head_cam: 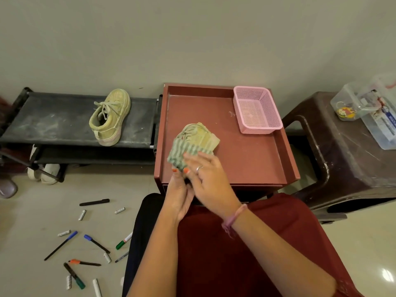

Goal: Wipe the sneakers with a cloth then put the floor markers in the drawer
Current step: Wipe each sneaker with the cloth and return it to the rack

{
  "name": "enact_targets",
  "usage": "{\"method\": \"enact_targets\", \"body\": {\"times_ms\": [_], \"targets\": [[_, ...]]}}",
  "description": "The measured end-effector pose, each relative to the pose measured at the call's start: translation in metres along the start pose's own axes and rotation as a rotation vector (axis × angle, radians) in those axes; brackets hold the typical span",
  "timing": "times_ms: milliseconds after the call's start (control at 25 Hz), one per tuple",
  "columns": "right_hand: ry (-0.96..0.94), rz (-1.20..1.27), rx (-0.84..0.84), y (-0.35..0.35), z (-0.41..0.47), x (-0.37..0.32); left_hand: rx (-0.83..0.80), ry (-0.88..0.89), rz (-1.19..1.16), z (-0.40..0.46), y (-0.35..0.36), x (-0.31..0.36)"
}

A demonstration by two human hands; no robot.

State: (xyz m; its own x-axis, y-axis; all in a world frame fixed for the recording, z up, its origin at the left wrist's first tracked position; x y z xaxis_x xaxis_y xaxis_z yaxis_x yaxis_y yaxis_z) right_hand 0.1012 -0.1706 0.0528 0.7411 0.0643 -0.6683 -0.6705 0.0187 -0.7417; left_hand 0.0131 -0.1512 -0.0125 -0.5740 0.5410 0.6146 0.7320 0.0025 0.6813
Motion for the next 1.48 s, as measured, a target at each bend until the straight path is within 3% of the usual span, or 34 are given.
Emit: {"method": "enact_targets", "body": {"times_ms": [80,160,280,360,720,840,1040,1160,1320,1480], "targets": [[-0.017,-0.301,-0.057,0.021,-0.005,-0.004,0.022,-0.022,0.088,0.0,0.002,-0.002],[0.043,-0.546,0.051,0.032,0.001,-0.007,0.025,-0.03,0.062,0.001,0.005,-0.004],[-0.119,-0.262,0.095,0.018,0.016,0.001,-0.039,-0.008,-0.086,0.003,0.005,-0.003],[-0.156,-0.206,0.165,0.01,0.015,0.005,-0.058,0.012,-0.118,0.006,0.003,-0.003],[0.04,0.303,0.398,0.006,0.003,0.019,-0.006,0.041,-0.033,0.005,0.002,-0.002],[0.168,0.292,0.44,-0.004,0.012,0.043,0.034,0.032,-0.017,0.004,0.004,-0.003],[0.432,0.312,0.288,-0.012,0.043,0.072,0.089,0.003,-0.06,0.004,0.007,-0.005],[0.3,0.361,0.21,-0.011,0.035,0.037,0.098,0.003,-0.148,0.007,0.004,-0.002],[0.062,0.069,0.123,0.003,-0.005,0.004,-0.035,-0.013,-0.093,0.01,-0.001,-0.001],[0.101,0.109,0.231,-0.004,0.012,0.033,0.042,-0.005,-0.017,0.008,0.005,-0.004]]}}
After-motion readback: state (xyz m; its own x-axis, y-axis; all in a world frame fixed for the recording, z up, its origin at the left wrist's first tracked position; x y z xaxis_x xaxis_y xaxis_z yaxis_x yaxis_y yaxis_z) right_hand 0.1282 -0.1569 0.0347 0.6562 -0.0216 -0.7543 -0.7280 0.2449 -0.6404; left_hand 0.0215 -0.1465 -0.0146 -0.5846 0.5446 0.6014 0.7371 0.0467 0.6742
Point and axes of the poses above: each hand's wrist, its own z-axis towards the middle knuckle, its own y-axis out of the palm, x = y × z, the point moved 2 cm from there along z, towards the middle knuckle, and after that the axes turned 1 degree about z, right-handed, at the moved point
